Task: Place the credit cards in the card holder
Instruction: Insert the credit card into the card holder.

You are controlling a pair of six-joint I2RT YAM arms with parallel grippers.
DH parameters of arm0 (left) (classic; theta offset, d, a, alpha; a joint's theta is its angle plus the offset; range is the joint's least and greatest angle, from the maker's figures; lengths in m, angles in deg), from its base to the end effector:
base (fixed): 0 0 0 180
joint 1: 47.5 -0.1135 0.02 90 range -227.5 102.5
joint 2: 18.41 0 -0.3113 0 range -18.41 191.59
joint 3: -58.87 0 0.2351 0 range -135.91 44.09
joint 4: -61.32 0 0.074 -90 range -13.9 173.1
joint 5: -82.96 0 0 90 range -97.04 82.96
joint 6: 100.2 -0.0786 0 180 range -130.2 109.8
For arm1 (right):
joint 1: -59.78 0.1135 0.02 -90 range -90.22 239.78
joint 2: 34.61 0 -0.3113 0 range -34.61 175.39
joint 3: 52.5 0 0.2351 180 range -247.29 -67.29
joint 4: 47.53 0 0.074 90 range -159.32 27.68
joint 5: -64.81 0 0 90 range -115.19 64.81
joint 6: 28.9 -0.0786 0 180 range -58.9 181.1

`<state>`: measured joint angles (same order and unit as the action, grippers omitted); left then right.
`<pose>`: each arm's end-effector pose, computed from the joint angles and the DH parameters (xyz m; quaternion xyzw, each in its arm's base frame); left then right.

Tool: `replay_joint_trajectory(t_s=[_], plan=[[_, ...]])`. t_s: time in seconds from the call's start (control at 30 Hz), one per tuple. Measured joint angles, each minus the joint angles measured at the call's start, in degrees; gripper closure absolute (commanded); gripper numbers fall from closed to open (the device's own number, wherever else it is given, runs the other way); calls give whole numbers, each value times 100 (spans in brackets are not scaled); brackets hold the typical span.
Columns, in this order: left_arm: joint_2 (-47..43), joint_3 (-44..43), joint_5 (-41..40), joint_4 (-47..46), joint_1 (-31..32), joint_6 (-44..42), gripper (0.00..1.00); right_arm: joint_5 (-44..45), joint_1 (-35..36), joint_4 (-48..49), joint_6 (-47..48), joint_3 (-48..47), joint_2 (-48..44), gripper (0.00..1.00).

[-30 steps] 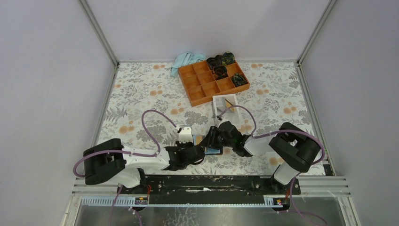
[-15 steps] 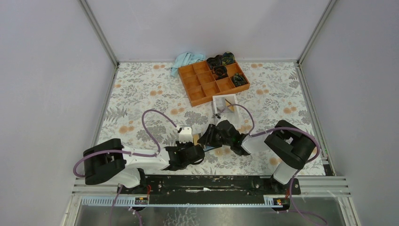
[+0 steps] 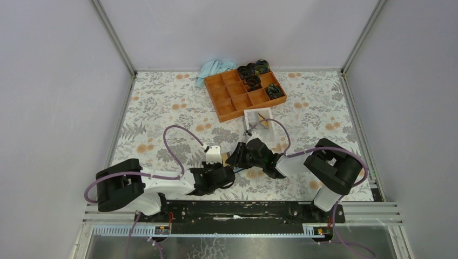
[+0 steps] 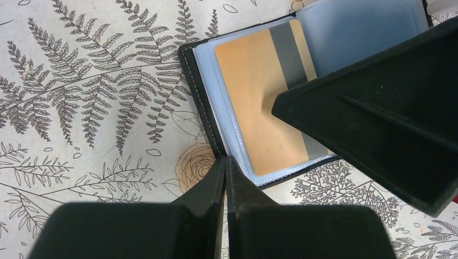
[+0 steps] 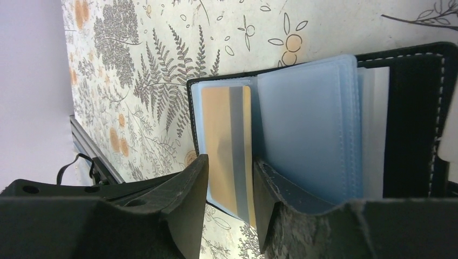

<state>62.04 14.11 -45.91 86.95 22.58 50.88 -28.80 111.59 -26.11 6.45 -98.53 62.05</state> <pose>0.1228 -0.1940 0.1647 -0.0105 0.9173 -0.0794 0.3901 0.2053 0.2689 0.1666 0.0054 0.8623 0.4214 0.2810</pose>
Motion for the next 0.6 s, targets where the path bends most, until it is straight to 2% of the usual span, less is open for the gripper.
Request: replay_joint_trajectory(t_s=[0.6], plan=[[59, -55, 0, -28, 26, -37, 93, 577, 313, -1335, 680, -527, -304, 48]])
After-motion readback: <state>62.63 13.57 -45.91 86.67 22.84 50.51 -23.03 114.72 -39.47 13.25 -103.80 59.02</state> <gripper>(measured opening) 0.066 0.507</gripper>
